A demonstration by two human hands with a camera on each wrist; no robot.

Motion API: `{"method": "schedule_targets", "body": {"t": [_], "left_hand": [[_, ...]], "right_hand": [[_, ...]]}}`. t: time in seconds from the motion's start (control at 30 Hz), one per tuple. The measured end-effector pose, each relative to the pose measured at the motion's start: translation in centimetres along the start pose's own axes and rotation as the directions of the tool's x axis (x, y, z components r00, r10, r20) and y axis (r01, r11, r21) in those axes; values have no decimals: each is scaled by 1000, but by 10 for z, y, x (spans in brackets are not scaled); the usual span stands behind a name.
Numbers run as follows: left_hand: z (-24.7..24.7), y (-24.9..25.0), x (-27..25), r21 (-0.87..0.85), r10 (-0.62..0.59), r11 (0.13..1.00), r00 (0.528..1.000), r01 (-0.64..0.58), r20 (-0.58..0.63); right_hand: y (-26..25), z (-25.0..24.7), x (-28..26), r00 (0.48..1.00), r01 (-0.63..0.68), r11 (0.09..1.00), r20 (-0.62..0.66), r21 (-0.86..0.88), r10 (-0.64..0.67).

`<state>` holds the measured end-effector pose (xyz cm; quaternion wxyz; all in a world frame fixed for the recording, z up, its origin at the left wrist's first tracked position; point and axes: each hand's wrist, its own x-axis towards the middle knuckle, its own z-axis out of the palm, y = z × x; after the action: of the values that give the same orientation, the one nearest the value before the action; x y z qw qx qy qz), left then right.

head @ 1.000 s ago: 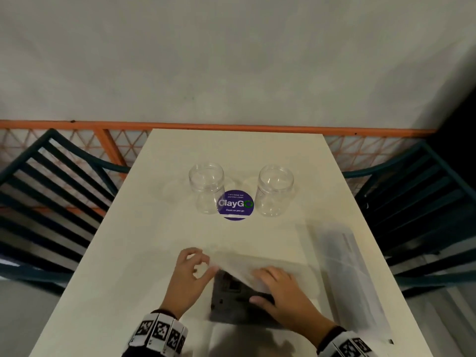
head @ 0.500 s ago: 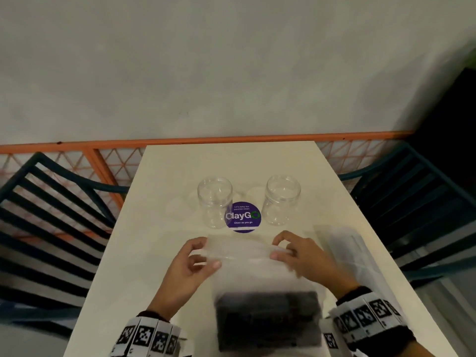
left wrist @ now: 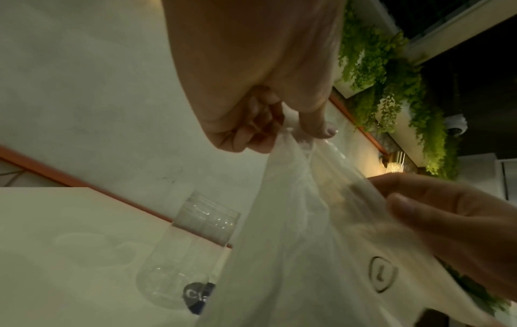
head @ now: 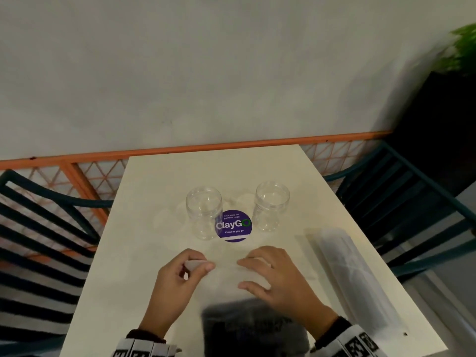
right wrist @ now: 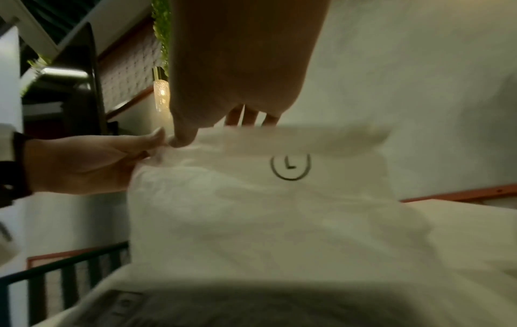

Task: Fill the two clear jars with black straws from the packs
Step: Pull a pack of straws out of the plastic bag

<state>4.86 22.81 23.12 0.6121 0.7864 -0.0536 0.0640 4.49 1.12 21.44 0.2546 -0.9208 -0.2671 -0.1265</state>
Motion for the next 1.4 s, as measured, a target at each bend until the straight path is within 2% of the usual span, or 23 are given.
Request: {"method": "schedule_targets", "body": {"t": [0.1,0.23,0.33,0.43,0.5,0.53,0.6,0.67,0.77,0.83,0.9,1.03,1.13,1.27,1.4], "left_hand": [[4,6,2,-35,10,999,999,-11,-31],[-4,1,8,-44,-42,998,980,34,-196],[-16,-8,11,-48,-79,997,956,68,-283],[-21,-10,13,-14,-129,991,948,131,-292],[-18,-8,13,93,-124,983,948,157,-292],[-16,-6,14,212,-88,964,945,160,-316],[-8,4,16,470,20,868,932,164,-362],[11,17,17,572,165,820,946,26,-279],[53,35,16,514,254,828,967,-223,11],[78,38,16,461,277,834,952,-304,126],[95,40,18,441,291,831,940,-340,176],[102,34,25,389,265,868,950,-310,167],[96,23,28,340,217,900,957,-272,191],[87,24,28,412,236,852,940,-322,246],[60,22,30,554,240,778,955,-296,174]], "right_hand": [[-2,2,11,998,36,998,-46,46,-34],[17,-21,19,995,-56,996,-76,74,62],[41,-40,13,973,-207,969,-76,137,218],[58,-50,4,931,-346,895,-18,282,365],[63,-50,0,905,-392,824,9,409,426],[65,-49,0,882,-420,771,17,478,470],[62,-48,1,860,-439,688,49,579,508],[59,-45,4,863,-430,638,82,639,499],[51,-44,8,877,-407,542,148,735,458],[47,-44,9,879,-390,506,147,769,453],[45,-43,9,871,-372,467,127,802,475],[41,-37,7,861,-347,487,66,802,504],[37,-36,3,887,-340,565,56,751,459],[37,-38,1,917,-329,696,41,638,396],[51,-44,-1,874,-354,694,-41,628,483]]}}
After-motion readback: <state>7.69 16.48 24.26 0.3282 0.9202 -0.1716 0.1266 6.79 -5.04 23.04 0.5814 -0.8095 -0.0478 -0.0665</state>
